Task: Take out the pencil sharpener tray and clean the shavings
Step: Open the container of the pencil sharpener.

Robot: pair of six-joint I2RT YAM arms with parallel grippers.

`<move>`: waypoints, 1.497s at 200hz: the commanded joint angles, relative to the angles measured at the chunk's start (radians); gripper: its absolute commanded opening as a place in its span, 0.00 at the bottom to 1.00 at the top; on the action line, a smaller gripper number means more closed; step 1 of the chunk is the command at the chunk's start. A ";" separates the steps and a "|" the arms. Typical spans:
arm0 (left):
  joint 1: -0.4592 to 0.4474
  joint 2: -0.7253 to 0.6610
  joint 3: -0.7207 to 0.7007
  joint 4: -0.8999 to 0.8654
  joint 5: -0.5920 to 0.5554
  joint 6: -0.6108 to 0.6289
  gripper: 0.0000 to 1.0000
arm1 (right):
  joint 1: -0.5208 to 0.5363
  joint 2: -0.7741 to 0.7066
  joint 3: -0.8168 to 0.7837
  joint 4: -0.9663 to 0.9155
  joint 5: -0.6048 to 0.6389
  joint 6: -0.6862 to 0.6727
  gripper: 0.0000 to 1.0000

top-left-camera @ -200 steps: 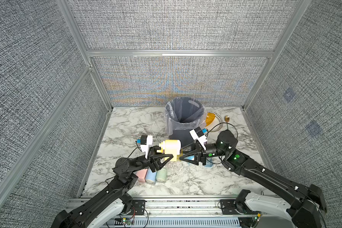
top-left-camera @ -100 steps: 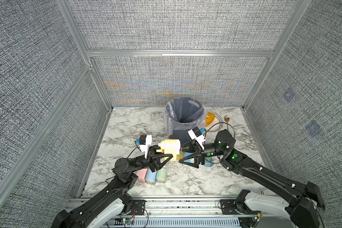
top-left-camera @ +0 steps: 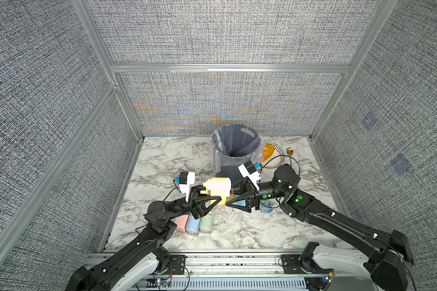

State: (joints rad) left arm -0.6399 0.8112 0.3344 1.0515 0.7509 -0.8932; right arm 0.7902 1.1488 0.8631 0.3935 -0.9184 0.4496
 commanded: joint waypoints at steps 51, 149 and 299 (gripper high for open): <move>0.000 -0.011 0.005 0.048 -0.002 0.016 0.11 | -0.002 -0.012 -0.004 -0.030 0.023 -0.030 0.46; 0.000 -0.082 0.007 -0.022 -0.006 0.042 0.10 | -0.048 -0.063 -0.039 -0.070 0.007 -0.056 0.37; 0.000 -0.110 0.037 -0.081 0.004 0.069 0.10 | -0.098 -0.144 -0.053 -0.163 -0.004 -0.112 0.35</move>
State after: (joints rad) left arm -0.6399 0.7090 0.3580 0.9466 0.7437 -0.8413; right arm 0.7025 1.0210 0.8146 0.2543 -0.9199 0.3569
